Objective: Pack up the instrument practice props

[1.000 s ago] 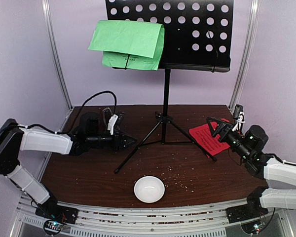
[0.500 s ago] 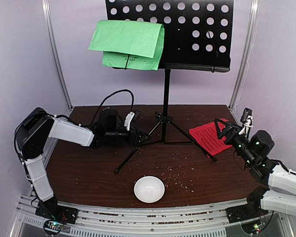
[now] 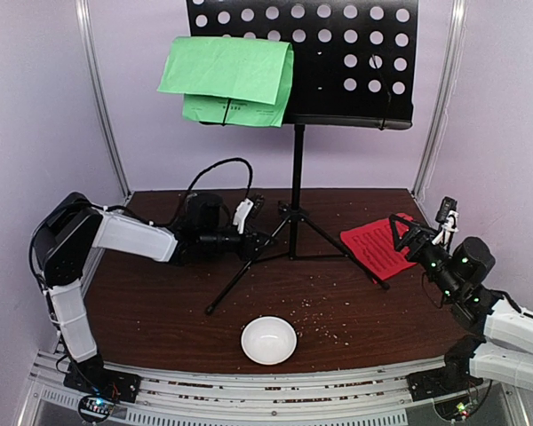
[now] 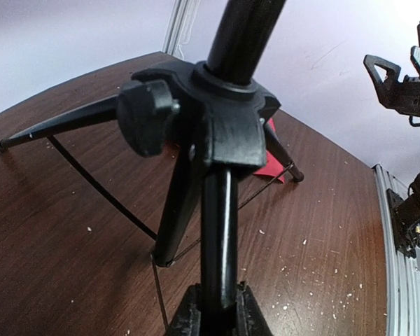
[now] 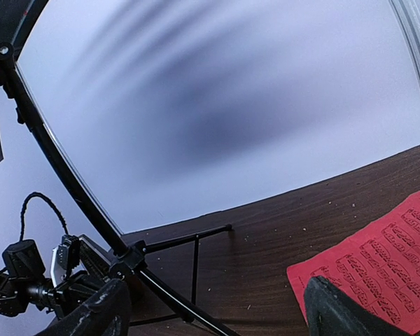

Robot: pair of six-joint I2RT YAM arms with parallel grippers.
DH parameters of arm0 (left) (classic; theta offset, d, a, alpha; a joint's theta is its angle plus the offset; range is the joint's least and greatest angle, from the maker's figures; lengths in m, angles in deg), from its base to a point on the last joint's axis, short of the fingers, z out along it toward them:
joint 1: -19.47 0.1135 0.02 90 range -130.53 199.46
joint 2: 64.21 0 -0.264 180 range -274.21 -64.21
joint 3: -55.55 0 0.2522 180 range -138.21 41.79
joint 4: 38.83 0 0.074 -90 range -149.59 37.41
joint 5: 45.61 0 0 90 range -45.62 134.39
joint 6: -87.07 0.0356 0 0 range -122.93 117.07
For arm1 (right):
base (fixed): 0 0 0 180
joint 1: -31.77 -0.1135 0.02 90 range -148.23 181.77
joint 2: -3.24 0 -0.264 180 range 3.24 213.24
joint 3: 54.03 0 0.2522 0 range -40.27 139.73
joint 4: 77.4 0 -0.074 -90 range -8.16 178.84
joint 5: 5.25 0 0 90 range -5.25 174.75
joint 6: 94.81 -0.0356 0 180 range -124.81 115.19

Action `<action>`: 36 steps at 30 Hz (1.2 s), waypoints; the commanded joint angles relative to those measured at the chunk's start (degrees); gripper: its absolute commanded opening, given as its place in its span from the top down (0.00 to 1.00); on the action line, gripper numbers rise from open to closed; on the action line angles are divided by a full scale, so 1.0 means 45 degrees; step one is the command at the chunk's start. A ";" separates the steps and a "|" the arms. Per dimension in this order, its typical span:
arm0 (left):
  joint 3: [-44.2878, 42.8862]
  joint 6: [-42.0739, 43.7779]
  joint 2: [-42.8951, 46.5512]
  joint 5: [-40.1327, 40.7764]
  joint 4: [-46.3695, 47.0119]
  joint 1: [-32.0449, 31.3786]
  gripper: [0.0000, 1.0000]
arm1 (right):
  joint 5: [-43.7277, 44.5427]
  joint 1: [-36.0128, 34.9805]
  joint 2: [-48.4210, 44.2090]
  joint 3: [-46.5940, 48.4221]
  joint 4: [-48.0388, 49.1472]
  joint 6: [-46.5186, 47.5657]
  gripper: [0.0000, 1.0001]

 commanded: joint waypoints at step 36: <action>0.3849 -0.1103 0.5499 0.5834 0.1086 -0.0170 0.22 | -0.1218 -0.0131 -0.0709 0.0476 -0.0168 0.0290 0.14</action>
